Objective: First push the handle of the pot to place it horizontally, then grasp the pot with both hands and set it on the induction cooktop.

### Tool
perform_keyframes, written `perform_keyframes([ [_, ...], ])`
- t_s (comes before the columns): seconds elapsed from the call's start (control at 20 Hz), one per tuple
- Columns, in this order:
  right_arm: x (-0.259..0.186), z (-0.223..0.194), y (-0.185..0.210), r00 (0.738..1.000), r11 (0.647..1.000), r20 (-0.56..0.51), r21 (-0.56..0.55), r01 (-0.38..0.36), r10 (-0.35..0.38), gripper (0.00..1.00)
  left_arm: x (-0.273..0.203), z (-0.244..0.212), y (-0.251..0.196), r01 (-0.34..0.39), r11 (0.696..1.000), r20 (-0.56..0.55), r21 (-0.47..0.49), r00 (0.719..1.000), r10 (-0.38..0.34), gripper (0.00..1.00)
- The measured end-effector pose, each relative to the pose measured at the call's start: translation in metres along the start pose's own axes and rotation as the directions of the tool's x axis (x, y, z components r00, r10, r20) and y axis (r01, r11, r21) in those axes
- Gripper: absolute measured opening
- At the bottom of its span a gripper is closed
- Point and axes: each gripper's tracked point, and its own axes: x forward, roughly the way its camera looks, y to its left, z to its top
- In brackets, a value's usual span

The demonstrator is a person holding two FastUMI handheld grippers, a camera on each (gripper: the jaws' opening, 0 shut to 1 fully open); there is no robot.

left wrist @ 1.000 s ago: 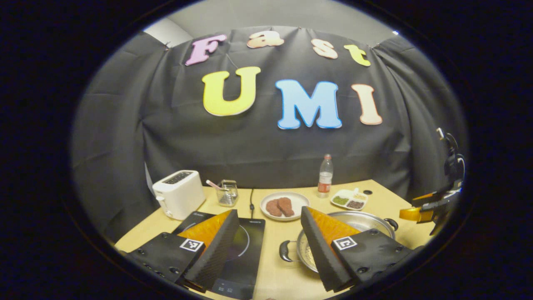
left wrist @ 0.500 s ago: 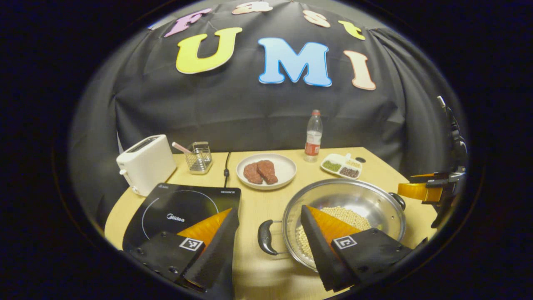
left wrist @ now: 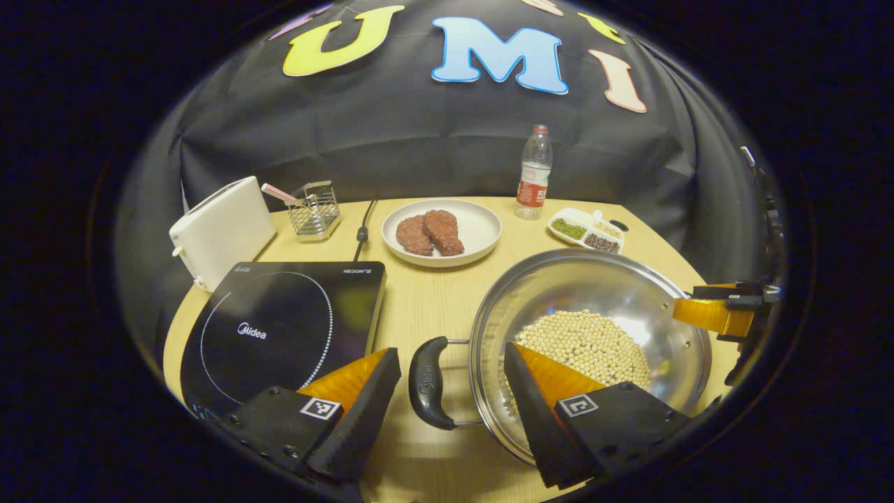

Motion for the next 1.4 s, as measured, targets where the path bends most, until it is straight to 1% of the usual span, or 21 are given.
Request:
perform_keyframes([
  [0.15, 0.009, -0.008, -0.001, 1.0, 1.0, -0.026, -0.003, 0.0, 0.0, 0.97, 0.003, -0.007, -0.002, -0.003, 1.0, -0.037, -0.015, 0.999, 0.003, 0.94],
  [0.2, 0.011, -0.011, -0.004, 0.999, 1.0, -0.034, -0.003, 0.012, -0.012, 0.92, 0.01, -0.01, 0.0, -0.007, 1.0, -0.045, -0.02, 0.999, 0.006, 0.93],
  [0.25, 0.012, -0.012, -0.004, 0.999, 1.0, -0.042, 0.001, 0.015, -0.015, 0.85, 0.013, -0.012, 0.001, -0.013, 1.0, -0.054, -0.022, 0.998, 0.011, 0.93],
  [0.3, 0.014, -0.015, -0.005, 0.998, 1.0, -0.056, 0.007, 0.018, -0.017, 0.71, 0.013, -0.014, 0.003, -0.022, 0.999, -0.06, -0.024, 0.998, 0.02, 0.89],
  [0.35, 0.013, -0.014, -0.005, 0.998, 1.0, -0.054, 0.016, 0.015, -0.014, 0.66, 0.015, -0.015, 0.004, -0.027, 0.999, -0.066, -0.023, 0.998, 0.026, 0.94],
  [0.4, 0.014, -0.013, -0.004, 0.998, 1.0, -0.055, 0.019, 0.012, -0.011, 0.63, 0.014, -0.018, 0.006, -0.041, 0.999, -0.078, -0.019, 0.996, 0.039, 0.81],
  [0.45, 0.013, -0.013, -0.003, 0.999, 1.0, -0.052, 0.021, 0.01, -0.008, 0.61, 0.016, -0.02, 0.005, -0.035, 0.999, -0.084, -0.028, 0.996, 0.032, 0.82],
  [0.5, 0.011, -0.013, -0.004, 0.998, 1.0, -0.055, 0.021, 0.007, -0.006, 0.55, 0.012, -0.02, 0.002, -0.031, 0.999, -0.085, -0.036, 0.996, 0.028, 0.76],
  [0.55, 0.014, -0.013, -0.002, 0.999, 1.0, -0.053, 0.02, 0.009, -0.008, 0.59, 0.021, -0.021, 0.002, -0.035, 0.999, -0.083, -0.035, 0.996, 0.032, 0.74],
  [0.6, 0.014, -0.013, -0.003, 0.999, 1.0, -0.053, 0.013, 0.011, -0.01, 0.57, 0.016, -0.02, 0.003, -0.039, 0.998, -0.076, -0.04, 0.996, 0.036, 0.73],
  [0.75, 0.011, -0.012, -0.001, 0.998, 1.0, -0.05, -0.003, 0.026, -0.026, 0.56, 0.016, -0.019, 0.002, -0.042, 0.998, -0.076, -0.043, 0.996, 0.038, 0.65],
  [0.8, 0.01, -0.013, -0.001, 0.998, 1.0, -0.058, -0.012, 0.028, -0.028, 0.56, 0.015, -0.019, 0.002, -0.038, 0.998, -0.075, -0.046, 0.997, 0.035, 0.68],
  [0.95, 0.001, -0.011, 0.004, 0.998, 0.999, -0.063, -0.019, 0.029, -0.031, 0.56, 0.01, -0.016, 0.004, -0.035, 0.998, -0.072, -0.05, 0.997, 0.031, 0.68],
  [1.0, -0.002, -0.009, 0.006, 0.998, 0.999, -0.061, -0.02, 0.032, -0.033, 0.56, 0.005, -0.014, 0.006, -0.033, 0.998, -0.063, -0.047, 0.998, 0.03, 0.72],
  [1.05, -0.006, -0.007, 0.01, 0.998, 0.999, -0.06, -0.02, 0.034, -0.035, 0.56, 0.001, -0.009, 0.01, -0.032, 0.998, -0.053, -0.045, 0.998, 0.03, 0.72],
  [1.15, -0.014, -0.002, 0.021, 0.998, 0.999, -0.055, -0.014, 0.037, -0.038, 0.56, -0.008, -0.002, 0.02, -0.029, 0.998, -0.044, -0.052, 0.999, 0.027, 0.64],
  [1.2, -0.018, 0.001, 0.028, 0.998, 0.999, -0.052, -0.01, 0.038, -0.039, 0.56, -0.013, 0.003, 0.026, -0.028, 0.998, -0.038, -0.052, 0.999, 0.026, 0.68],
  [1.25, -0.022, 0.005, 0.035, 0.998, 0.999, -0.044, -0.002, 0.039, -0.039, 0.56, -0.017, 0.01, 0.034, -0.026, 0.999, -0.024, -0.046, 0.999, 0.025, 0.64],
  [1.3, -0.025, 0.008, 0.044, 0.999, 0.999, -0.039, 0.002, 0.039, -0.039, 0.56, -0.021, 0.016, 0.043, -0.025, 0.999, -0.01, -0.041, 1.0, 0.024, 0.72],
  [1.35, -0.028, 0.011, 0.052, 0.999, 0.999, -0.034, 0.007, 0.04, -0.04, 0.56, -0.024, 0.022, 0.052, -0.023, 0.999, -0.002, -0.037, 1.0, 0.023, 0.68],
  [1.4, -0.03, 0.014, 0.061, 0.999, 0.999, -0.029, 0.012, 0.043, -0.042, 0.56, -0.028, 0.024, 0.061, -0.02, 0.999, 0.003, -0.035, 1.0, 0.021, 0.68],
])
